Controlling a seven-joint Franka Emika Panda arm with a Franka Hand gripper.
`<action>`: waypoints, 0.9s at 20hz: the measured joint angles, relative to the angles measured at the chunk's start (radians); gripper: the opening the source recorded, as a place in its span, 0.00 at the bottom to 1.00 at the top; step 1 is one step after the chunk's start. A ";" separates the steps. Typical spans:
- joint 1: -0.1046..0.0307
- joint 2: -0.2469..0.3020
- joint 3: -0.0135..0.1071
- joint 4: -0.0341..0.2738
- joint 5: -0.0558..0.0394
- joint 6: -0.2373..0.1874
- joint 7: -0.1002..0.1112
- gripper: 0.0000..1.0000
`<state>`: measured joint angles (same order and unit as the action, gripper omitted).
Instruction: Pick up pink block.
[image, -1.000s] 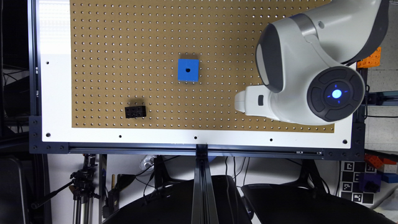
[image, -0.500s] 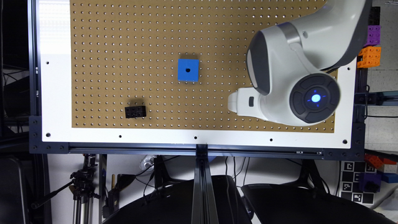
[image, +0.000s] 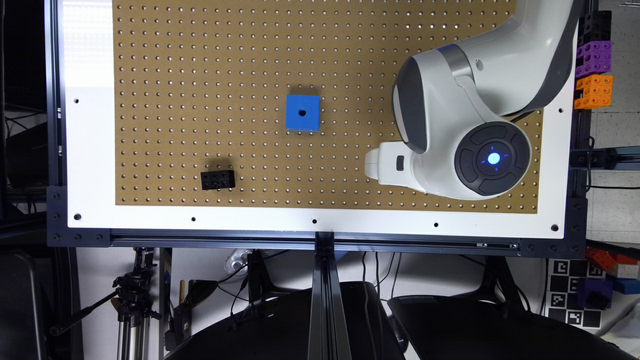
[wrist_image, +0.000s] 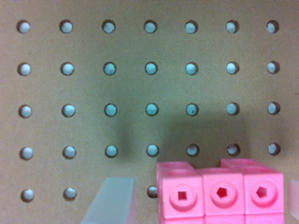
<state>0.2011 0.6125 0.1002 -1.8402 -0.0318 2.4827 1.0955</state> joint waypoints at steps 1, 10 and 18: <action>0.000 0.002 0.000 0.000 0.0000 0.003 0.000 1.00; 0.008 0.018 0.003 0.031 0.0000 0.005 0.000 1.00; 0.009 0.075 0.002 0.070 -0.0019 0.014 0.001 0.00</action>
<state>0.2099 0.6876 0.1021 -1.7705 -0.0337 2.4965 1.0964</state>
